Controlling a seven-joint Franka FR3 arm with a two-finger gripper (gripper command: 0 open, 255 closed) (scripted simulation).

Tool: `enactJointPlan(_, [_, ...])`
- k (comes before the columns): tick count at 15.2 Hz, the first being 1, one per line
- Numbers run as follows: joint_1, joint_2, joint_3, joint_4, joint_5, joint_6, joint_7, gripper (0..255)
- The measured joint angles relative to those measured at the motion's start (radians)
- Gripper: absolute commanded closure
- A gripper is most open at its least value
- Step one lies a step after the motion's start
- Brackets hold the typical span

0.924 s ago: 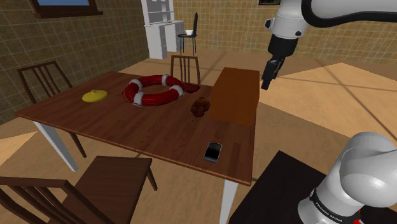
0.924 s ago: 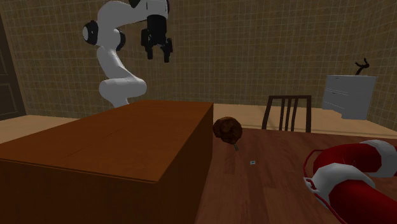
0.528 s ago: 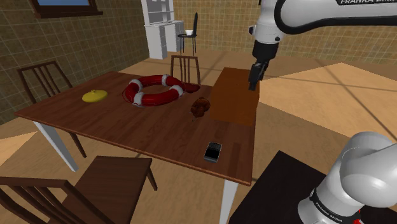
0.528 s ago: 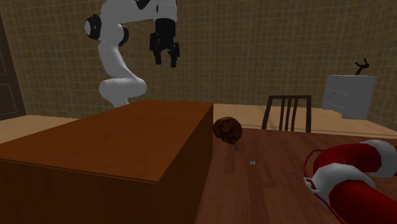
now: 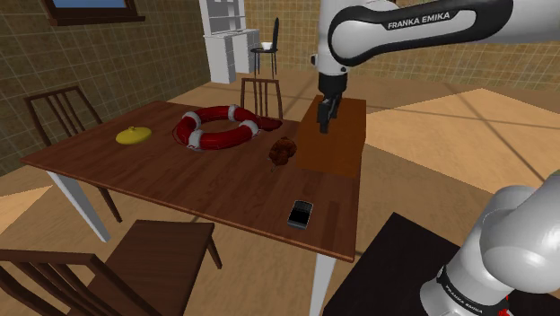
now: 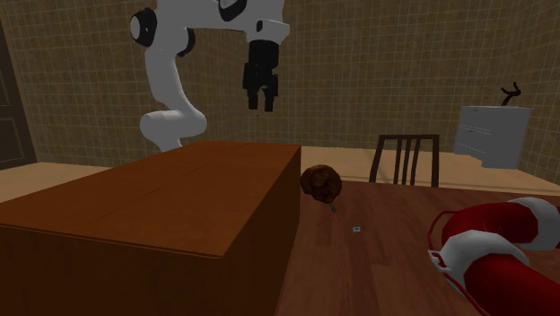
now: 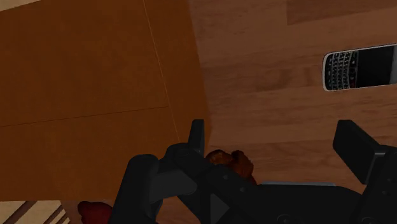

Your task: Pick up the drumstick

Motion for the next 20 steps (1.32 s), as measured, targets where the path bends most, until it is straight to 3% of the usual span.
enactJointPlan(10, [0.024,0.417,0.020,0.312,-0.032,0.025,-0.071,0])
enactJointPlan(18, [0.049,0.767,0.034,0.676,-0.066,-0.050,-0.133,0])
enactJointPlan(20, [0.051,0.789,0.035,0.682,-0.069,-0.038,-0.135,0])
